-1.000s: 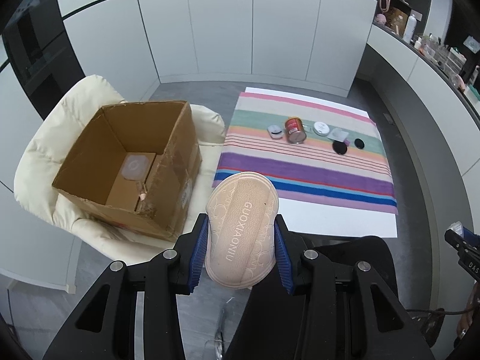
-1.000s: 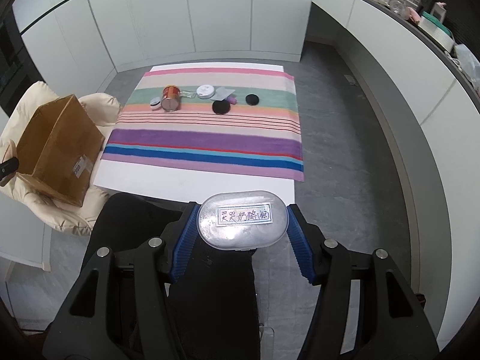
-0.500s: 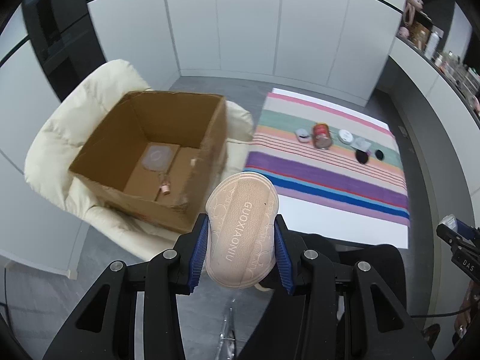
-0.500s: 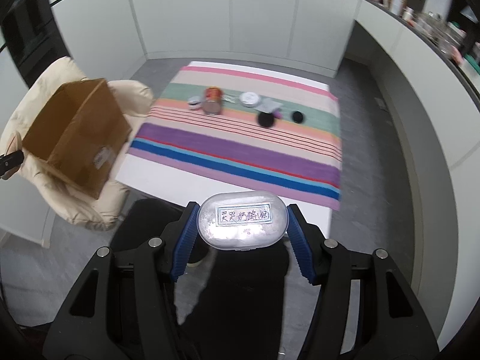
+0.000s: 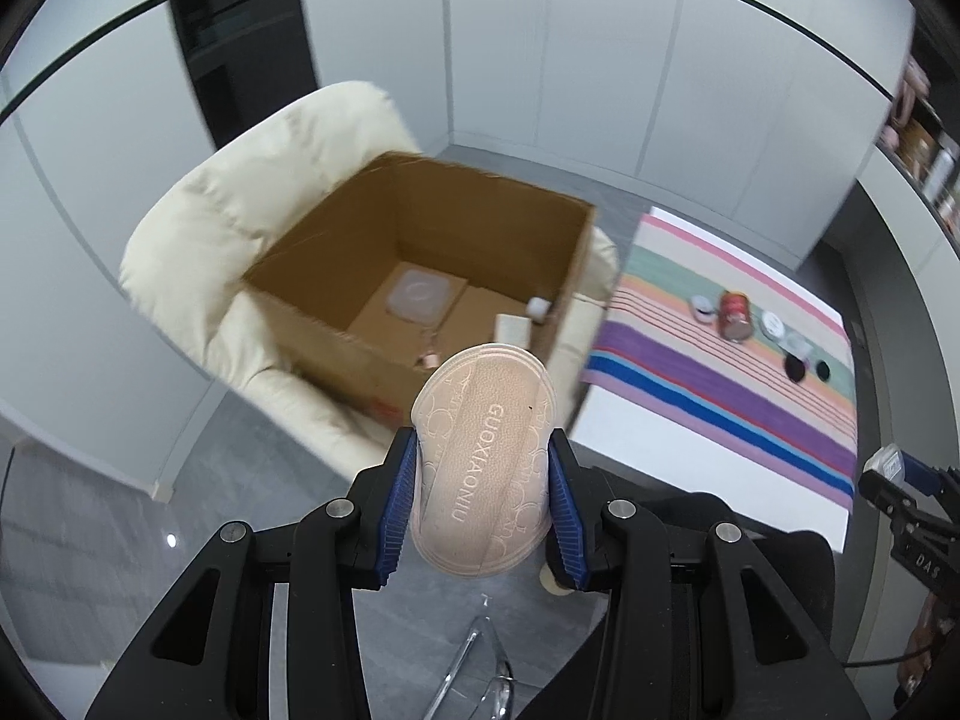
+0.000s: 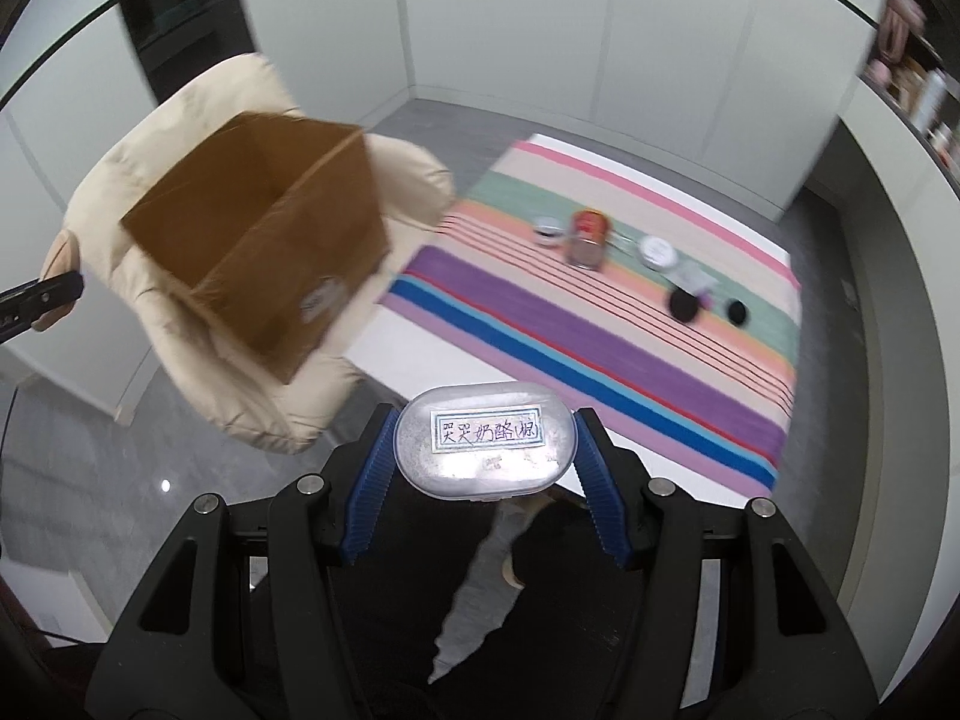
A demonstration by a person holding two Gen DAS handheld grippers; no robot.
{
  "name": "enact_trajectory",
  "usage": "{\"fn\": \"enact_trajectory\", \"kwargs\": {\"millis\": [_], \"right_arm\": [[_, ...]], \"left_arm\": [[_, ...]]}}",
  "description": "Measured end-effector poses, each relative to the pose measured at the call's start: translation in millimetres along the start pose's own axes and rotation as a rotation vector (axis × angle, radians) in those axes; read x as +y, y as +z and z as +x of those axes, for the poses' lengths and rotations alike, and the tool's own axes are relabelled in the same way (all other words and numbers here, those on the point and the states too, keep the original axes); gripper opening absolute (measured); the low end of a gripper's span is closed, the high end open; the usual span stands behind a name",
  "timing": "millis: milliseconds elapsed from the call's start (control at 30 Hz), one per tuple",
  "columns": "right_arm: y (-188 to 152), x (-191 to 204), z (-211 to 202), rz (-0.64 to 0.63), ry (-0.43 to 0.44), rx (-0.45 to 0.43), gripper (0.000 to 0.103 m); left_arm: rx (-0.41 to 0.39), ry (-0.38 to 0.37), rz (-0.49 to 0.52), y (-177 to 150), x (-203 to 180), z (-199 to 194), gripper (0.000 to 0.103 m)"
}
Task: Organize objects
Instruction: 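Carry the beige puff and clear case over the cardboard box with both tools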
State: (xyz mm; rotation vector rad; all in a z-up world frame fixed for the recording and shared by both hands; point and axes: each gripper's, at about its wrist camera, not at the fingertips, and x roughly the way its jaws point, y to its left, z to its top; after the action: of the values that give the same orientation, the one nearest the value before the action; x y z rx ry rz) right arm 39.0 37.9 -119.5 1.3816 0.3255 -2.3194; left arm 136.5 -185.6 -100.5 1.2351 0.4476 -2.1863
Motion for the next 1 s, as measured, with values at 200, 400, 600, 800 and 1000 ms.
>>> {"fn": "enact_trajectory", "kwargs": {"millis": [200, 400, 600, 800, 1000], "right_arm": [[18, 55, 12, -0.131, 0.067, 0.012, 0.061], [28, 106, 9, -0.251, 0.128, -0.007, 0.061], [34, 144, 6, -0.33, 0.182, -0.006, 0.061], [37, 161, 8, -0.368, 0.178, 0.005, 0.061], [58, 161, 6, -0.338, 0.201, -0.011, 0.061]], "left_arm": [[-0.003, 0.051, -0.079, -4, 39, -6, 0.042], [0.003, 0.094, -0.16, -14, 74, -12, 0.042], [0.016, 0.115, -0.206, -26, 96, -15, 0.042], [0.025, 0.111, -0.232, -30, 105, -10, 0.042], [0.033, 0.071, -0.191, -15, 94, 4, 0.042]]}}
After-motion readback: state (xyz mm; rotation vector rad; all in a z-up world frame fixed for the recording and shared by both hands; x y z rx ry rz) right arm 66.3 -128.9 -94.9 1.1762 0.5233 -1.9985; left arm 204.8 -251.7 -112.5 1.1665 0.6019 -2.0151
